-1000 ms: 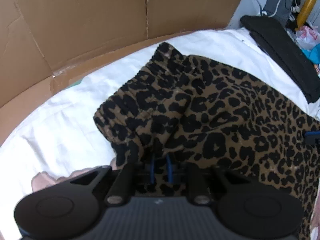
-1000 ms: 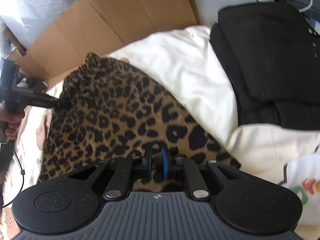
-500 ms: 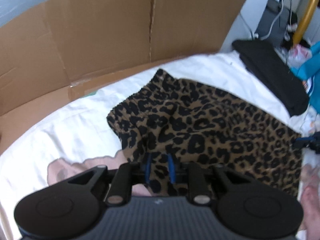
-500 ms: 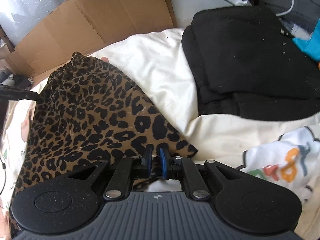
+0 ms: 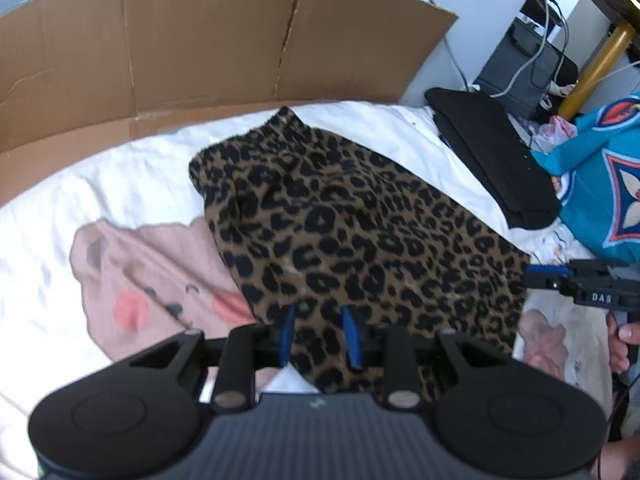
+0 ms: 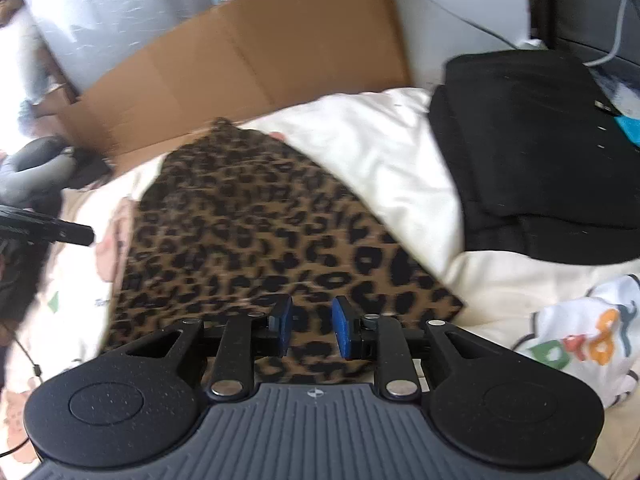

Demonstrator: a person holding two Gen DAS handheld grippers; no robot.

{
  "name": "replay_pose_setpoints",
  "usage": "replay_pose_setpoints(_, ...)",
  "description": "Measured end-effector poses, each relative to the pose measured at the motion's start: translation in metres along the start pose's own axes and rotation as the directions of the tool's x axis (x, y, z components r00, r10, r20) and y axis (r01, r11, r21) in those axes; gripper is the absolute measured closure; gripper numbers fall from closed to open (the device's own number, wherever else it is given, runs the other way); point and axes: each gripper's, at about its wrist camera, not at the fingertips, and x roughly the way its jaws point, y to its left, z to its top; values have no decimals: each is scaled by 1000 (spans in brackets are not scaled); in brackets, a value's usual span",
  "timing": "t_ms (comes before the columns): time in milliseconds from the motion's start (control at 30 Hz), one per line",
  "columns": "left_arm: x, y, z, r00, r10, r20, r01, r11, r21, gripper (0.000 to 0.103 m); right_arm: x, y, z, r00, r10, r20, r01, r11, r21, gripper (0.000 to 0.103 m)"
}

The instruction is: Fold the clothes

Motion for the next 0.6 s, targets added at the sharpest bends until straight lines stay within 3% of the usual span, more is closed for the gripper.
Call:
replay_pose_setpoints(333,-20,-4,-32,997,-25,-77,25,1000,-5,65,-12,58,-3,984,166,-66,-175,973,-149,65)
replay_pose_setpoints(600,-16,1,-66,984,-44,-170,37,998,-46,64,-13,106,-16,951,262,-165,-302,903,-306,63)
